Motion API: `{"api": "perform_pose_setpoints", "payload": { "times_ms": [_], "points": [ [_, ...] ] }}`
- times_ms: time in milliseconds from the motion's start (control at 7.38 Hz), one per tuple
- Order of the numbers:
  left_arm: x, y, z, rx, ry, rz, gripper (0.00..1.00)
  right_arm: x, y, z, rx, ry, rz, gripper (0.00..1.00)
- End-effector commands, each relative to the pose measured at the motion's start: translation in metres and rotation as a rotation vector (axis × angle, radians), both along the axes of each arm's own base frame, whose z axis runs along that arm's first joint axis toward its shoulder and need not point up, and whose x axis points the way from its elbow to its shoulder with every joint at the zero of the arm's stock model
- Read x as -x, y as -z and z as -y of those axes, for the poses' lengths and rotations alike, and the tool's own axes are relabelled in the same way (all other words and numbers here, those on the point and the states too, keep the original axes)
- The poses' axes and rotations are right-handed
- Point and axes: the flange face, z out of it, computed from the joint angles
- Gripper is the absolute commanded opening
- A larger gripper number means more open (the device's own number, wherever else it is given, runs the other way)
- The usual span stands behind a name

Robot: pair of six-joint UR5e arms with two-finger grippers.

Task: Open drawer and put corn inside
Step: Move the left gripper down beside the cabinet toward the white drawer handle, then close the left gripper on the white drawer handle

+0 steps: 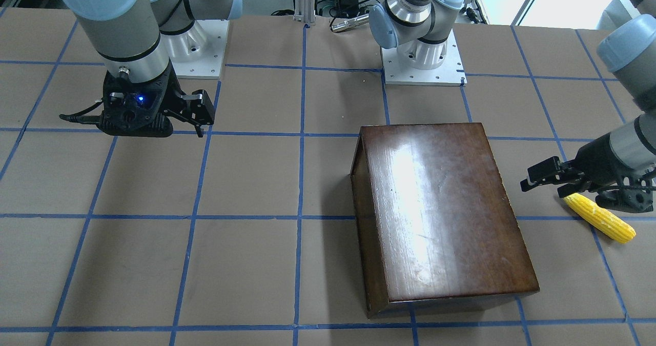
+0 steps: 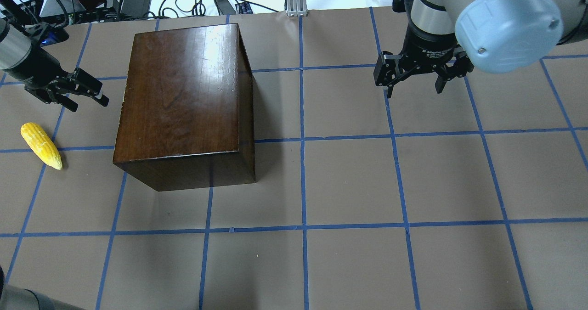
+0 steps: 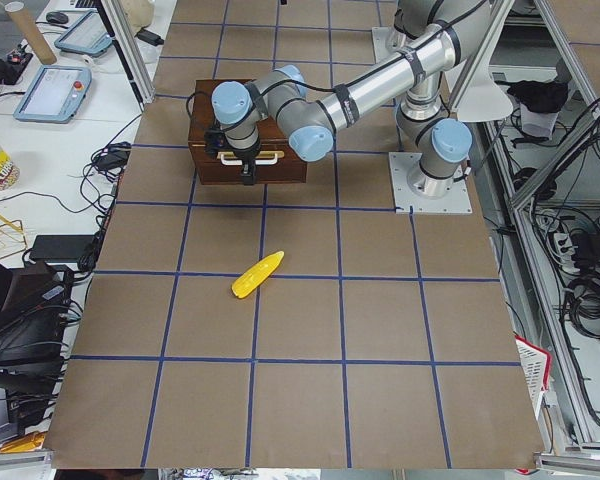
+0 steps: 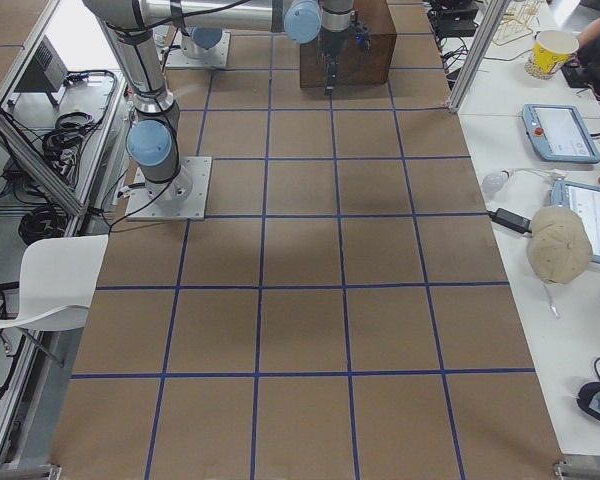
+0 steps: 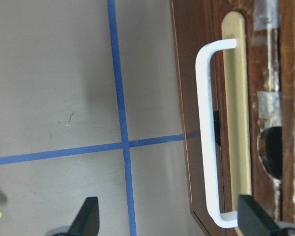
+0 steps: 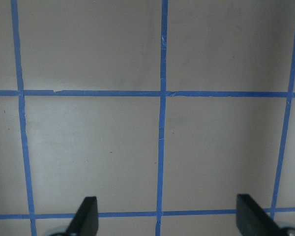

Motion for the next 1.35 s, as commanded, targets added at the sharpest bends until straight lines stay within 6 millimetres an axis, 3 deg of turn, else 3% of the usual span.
{"api": "perform_pose_setpoints", "payload": {
  "times_ms": [0,1219],
  "points": [
    [0.006,0.017,-0.004,-0.007,-0.011,-0.038,1.00,0.000,0.000,0.000,-0.001,0.000,0.000,1.00],
    [0.005,0.044,0.005,-0.022,-0.046,-0.088,1.00,0.000,0.000,0.000,-0.001,0.000,0.000,1.00]
  ]
}}
